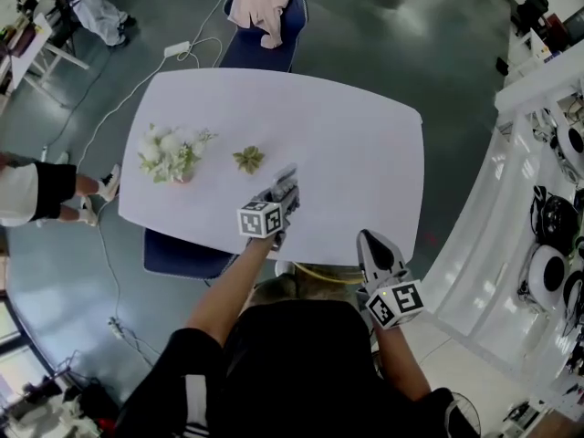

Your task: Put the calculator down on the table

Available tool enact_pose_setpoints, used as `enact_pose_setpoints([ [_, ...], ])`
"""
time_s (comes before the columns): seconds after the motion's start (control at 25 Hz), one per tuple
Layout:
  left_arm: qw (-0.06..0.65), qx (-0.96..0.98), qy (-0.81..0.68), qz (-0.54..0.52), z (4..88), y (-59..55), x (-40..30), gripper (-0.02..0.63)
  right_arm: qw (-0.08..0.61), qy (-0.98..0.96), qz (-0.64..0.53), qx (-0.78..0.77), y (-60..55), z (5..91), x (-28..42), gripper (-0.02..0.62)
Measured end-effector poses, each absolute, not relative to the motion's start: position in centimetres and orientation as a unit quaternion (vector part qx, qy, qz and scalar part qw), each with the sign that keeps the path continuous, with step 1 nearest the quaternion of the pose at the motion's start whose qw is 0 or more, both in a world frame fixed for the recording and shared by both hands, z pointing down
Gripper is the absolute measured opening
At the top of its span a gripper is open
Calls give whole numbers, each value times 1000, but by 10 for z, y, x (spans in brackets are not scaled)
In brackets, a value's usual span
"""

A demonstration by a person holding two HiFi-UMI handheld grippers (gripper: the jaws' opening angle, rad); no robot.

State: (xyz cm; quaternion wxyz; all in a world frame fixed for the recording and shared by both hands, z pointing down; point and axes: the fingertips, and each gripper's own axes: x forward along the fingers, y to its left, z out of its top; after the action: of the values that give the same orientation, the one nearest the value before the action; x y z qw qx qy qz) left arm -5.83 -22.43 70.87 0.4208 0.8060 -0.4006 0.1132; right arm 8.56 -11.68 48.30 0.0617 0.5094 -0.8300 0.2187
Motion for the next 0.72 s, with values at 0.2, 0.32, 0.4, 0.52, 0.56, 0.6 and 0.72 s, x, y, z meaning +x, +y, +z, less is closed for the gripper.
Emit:
enact_pose_setpoints([
  [0.2,478,778,-397,87,749,-254,-51,126,33,-834,236,498,-145,497,108,-2],
  [0.32,492,757,-410,130,774,-263,-55,126,17,-848,232,477,-157,500,106,-2],
  [0.4,506,746,-409,143,785,-266,-52,126,20,-854,231,467,-165,503,108,-2],
  [0.52,526,734,-406,141,795,-272,-48,126,21,-855,236,462,-179,509,117,-2],
  [0.56,532,729,-407,142,799,-274,-48,127,23,-854,237,462,-184,512,121,-2],
  [0.6,536,723,-410,145,804,-274,-48,127,25,-853,239,463,-189,514,125,-2],
  [0.72,552,698,-432,147,814,-272,-52,141,30,-852,240,465,-198,518,137,-2],
])
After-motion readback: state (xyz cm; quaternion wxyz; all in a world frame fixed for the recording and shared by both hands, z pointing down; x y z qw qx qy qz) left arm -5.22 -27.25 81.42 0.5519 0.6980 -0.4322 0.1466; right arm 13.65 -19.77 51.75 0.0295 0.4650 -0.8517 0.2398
